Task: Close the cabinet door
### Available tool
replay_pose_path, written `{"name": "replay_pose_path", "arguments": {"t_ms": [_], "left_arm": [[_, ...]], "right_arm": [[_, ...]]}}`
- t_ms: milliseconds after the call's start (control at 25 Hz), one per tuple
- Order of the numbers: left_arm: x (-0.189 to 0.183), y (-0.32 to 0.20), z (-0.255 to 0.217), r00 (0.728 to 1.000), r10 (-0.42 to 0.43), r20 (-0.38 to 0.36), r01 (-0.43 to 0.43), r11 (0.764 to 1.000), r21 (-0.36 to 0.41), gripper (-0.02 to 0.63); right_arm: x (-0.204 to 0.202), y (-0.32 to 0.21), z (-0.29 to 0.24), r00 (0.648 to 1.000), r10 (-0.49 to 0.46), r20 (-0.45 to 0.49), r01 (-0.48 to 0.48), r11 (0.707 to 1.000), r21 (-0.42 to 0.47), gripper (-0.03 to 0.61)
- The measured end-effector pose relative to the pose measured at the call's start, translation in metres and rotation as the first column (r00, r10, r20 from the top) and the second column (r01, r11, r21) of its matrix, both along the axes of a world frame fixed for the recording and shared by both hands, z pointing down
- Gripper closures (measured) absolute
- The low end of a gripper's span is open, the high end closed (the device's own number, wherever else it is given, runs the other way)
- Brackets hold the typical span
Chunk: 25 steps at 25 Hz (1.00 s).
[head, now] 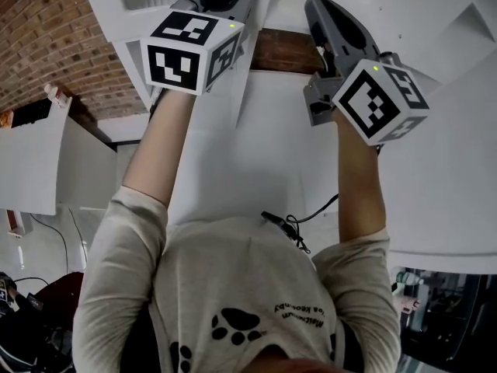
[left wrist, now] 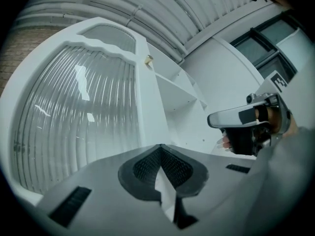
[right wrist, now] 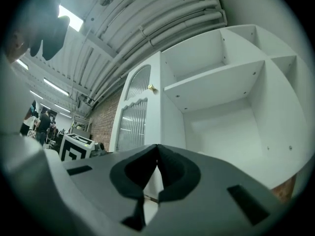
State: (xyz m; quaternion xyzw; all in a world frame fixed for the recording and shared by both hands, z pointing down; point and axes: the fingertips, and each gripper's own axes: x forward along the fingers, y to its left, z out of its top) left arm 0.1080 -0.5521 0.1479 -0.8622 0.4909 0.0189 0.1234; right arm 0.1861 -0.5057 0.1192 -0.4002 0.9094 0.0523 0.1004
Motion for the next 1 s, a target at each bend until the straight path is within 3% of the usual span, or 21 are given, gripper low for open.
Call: {"name": "replay_pose_path", "arguments": {"t_ms": [200,440,840,1000], "left_arm": [[-0.005,0.001,0.008,1.000,-0.013,-0.014,0.013,1.000,-0.009,0.604],[-0.005,0.044,0.021,0.999,0.000,-0.041,-0.001,1.000,-0.013,0.604],[-0.012,0.115,0.052,0.998,-0.040,-0.050,0.043,0.998,0.045,0.604],[-0.012,0.137,0.062,0.997,-0.080,-0.013,0.081,0.993,0.083,0.604]], "right_arm": [[0.000,0.013,0.012,1.000,0.028,0.003,-0.028,1.000,-0.007,0.569],[0.007,0.038,0.023,0.993,0.106,-0.057,-0.103,0.994,0.039,0.569],[0.003,0.068,0.064,0.983,0.175,-0.054,-0.171,0.983,0.068,0.569],[0.002,0.078,0.089,0.973,0.213,-0.084,-0.207,0.976,0.073,0.569]]}}
